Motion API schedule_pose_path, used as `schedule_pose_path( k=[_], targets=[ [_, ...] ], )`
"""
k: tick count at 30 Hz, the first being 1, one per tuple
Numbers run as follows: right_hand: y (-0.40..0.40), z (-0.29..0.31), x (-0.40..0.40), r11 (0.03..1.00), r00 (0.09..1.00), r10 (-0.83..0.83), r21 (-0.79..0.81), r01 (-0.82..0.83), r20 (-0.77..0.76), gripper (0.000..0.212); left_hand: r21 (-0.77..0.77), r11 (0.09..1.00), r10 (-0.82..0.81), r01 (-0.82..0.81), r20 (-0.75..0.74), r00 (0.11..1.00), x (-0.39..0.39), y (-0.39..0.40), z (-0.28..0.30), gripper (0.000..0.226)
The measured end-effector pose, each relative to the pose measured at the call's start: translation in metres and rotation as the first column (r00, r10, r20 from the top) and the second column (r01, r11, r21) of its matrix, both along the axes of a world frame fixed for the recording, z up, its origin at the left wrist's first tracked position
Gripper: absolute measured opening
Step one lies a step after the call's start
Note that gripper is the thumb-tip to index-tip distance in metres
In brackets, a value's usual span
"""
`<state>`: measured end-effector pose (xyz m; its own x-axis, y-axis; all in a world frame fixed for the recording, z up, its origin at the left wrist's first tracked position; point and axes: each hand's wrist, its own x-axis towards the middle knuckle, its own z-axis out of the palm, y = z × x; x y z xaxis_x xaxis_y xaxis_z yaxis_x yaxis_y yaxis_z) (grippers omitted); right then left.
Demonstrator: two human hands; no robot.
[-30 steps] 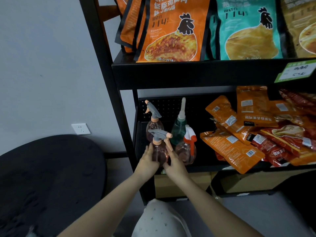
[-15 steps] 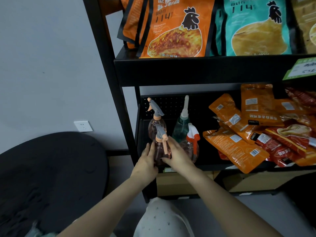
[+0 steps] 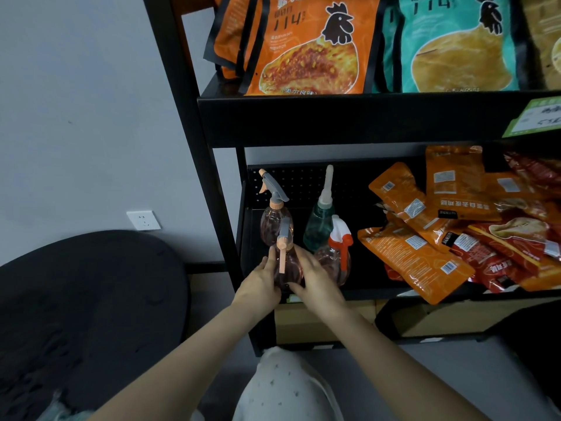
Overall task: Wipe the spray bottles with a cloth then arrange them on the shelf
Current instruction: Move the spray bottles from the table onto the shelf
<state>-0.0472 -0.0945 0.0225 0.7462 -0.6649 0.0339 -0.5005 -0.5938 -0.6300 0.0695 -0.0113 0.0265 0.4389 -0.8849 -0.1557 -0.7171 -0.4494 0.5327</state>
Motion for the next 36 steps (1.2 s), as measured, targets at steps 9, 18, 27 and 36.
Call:
schedule_pose_path(
  k=[9, 18, 27, 36],
  targets=[
    [-0.003, 0.008, 0.006, 0.999, 0.999, 0.015, 0.052, -0.014, -0.032, 0.078, 0.067, 0.997, 0.039, -0.041, 0.041, 0.998, -0.010, -0.002, 0.007, 0.080],
    [-0.002, 0.022, 0.002, 0.999, 0.999, 0.005, 0.043, -0.003, -0.049, 0.075, -0.017, 0.996, 0.083, -0.084, -0.067, 0.994, -0.004, 0.006, 0.035, 0.073],
    [0.008, 0.033, -0.023, 0.996, 0.996, 0.088, -0.018, -0.087, 0.006, 0.069, -0.229, 0.972, 0.086, -0.054, 0.131, 0.988, 0.012, -0.033, 0.116, 0.079],
    [0.002, 0.038, -0.037, 0.973, 0.973, 0.161, -0.138, -0.185, -0.168, 0.064, 0.274, 0.961, -0.185, 0.021, 0.587, 0.788, 0.052, -0.111, 0.125, 0.055]
  ],
)
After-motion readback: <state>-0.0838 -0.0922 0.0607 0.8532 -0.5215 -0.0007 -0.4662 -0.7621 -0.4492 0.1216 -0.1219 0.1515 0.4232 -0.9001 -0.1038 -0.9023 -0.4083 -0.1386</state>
